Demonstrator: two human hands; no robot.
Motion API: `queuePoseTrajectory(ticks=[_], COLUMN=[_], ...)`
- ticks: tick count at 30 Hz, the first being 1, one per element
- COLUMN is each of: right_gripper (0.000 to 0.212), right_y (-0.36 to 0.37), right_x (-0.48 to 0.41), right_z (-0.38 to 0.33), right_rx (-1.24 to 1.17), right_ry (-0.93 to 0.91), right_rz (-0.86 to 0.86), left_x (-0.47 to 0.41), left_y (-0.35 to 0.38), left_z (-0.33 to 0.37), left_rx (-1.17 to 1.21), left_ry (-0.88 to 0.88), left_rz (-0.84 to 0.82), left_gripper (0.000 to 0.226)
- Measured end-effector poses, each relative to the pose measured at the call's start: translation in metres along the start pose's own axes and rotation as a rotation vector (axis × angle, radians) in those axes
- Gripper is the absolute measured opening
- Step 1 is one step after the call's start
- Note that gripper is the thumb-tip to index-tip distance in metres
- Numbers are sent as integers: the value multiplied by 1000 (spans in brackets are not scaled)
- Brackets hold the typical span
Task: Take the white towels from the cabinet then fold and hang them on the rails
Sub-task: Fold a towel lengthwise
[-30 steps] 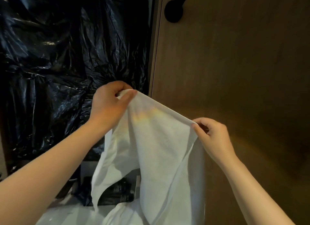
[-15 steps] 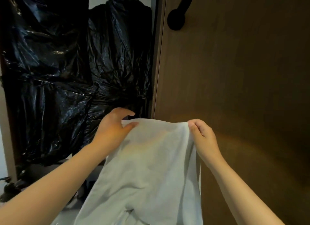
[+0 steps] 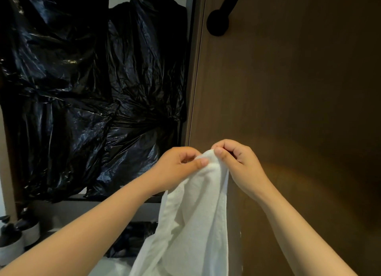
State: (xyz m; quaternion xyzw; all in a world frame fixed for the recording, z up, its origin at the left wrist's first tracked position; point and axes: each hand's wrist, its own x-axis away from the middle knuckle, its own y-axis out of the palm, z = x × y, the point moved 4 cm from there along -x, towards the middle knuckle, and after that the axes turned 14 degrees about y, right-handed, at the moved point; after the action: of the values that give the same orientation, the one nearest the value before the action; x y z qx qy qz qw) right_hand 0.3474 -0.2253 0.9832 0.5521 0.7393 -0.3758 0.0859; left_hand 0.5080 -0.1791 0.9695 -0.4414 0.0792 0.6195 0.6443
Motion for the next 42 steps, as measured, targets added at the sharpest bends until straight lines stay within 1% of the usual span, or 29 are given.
queuePoseTrajectory(ticks=[2, 5, 10, 13, 15, 18, 20, 22, 25, 28, 30, 32, 34, 36, 38, 42], right_gripper=[19, 15, 10, 7, 10, 12, 15, 19, 21, 18, 16, 16, 17, 20, 21, 22], right_y=[-2, -4, -8, -14, -21, -29, -31, -34, -47, -67, -83, -101, -113, -116, -111, -100], right_x=[2, 8, 18, 23, 25, 30, 33, 37, 36, 24, 10, -4, -15, -22, -22, -12], right_z=[8, 25, 53, 62, 68, 80, 89, 95, 92, 67, 42, 15, -8, -16, -8, 18], right_rx=[50, 146, 169, 213, 247, 298, 311, 286, 295, 366, 348, 303, 254, 229, 247, 248], right_ry=[19, 54, 156, 231, 230, 285, 317, 334, 308, 178, 108, 48, 23, 61, 132, 216], right_rz=[19, 39, 54, 108, 152, 129, 118, 147, 249, 388, 471, 501, 461, 397, 346, 348], left_x=[-3, -8, -14, -17, -19, -21, -23, -25, -28, -34, -41, -50, -58, -64, -65, -61], left_y=[-3, -6, -15, -22, -27, -36, -40, -43, -48, -56, -63, -73, -83, -86, -82, -64], left_z=[-1, 0, 1, 2, 3, 5, 4, 4, 1, 6, 15, 27, 38, 41, 34, 3], left_rx=[-1, -52, -174, -231, -229, -217, -220, -260, -340, -381, -417, -426, -426, -444, -491, -553], left_ry=[9, 15, 33, 32, 25, 19, 19, 20, 15, 41, 71, 118, 160, 157, 104, -3], left_rz=[77, 151, 282, 345, 388, 436, 447, 442, 449, 498, 553, 625, 683, 687, 636, 513], left_gripper=[33, 20, 15, 13, 12, 12, 12, 12, 13, 13, 14, 16, 17, 18, 17, 15])
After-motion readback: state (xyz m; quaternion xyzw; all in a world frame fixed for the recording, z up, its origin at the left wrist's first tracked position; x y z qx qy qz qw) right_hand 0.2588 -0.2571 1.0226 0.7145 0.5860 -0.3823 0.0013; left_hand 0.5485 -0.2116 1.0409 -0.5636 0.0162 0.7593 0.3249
